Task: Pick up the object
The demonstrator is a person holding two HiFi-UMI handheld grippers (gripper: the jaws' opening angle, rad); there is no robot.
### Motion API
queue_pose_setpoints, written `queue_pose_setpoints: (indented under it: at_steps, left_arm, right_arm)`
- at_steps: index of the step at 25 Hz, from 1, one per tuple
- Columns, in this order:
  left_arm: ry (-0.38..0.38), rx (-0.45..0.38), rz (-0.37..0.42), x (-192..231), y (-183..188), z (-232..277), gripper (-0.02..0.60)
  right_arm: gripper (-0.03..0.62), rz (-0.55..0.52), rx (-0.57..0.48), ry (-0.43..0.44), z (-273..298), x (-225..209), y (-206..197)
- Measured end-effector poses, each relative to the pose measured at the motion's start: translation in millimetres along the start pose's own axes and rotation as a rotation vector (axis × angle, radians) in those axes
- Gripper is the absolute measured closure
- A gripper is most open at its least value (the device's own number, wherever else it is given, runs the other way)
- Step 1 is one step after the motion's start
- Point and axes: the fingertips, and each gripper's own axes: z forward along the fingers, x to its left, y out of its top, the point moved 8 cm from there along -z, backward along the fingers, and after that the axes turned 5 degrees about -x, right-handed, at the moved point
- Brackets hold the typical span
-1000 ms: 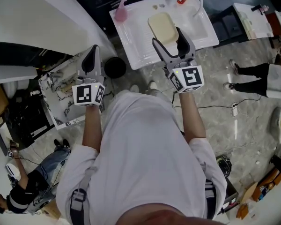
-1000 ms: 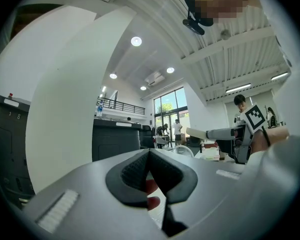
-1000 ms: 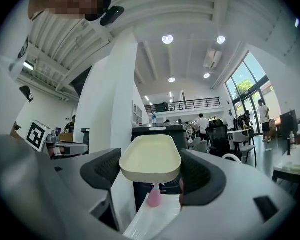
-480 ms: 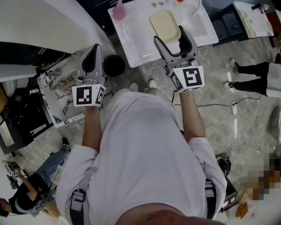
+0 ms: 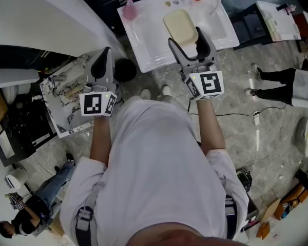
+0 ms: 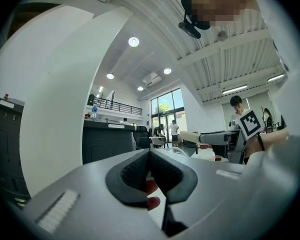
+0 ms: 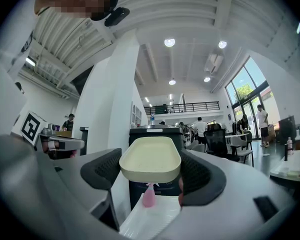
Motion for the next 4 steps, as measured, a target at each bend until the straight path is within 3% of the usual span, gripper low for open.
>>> queue_pose_setpoints:
  at_steps: [4]
  left_arm:
    - [0.0,0.007,-0.001,-3.0,-1.6,1.0,0.58]
  right_arm:
    - [0.223,-0.001,-0.003,0.004,0.3,-2.1,0.2]
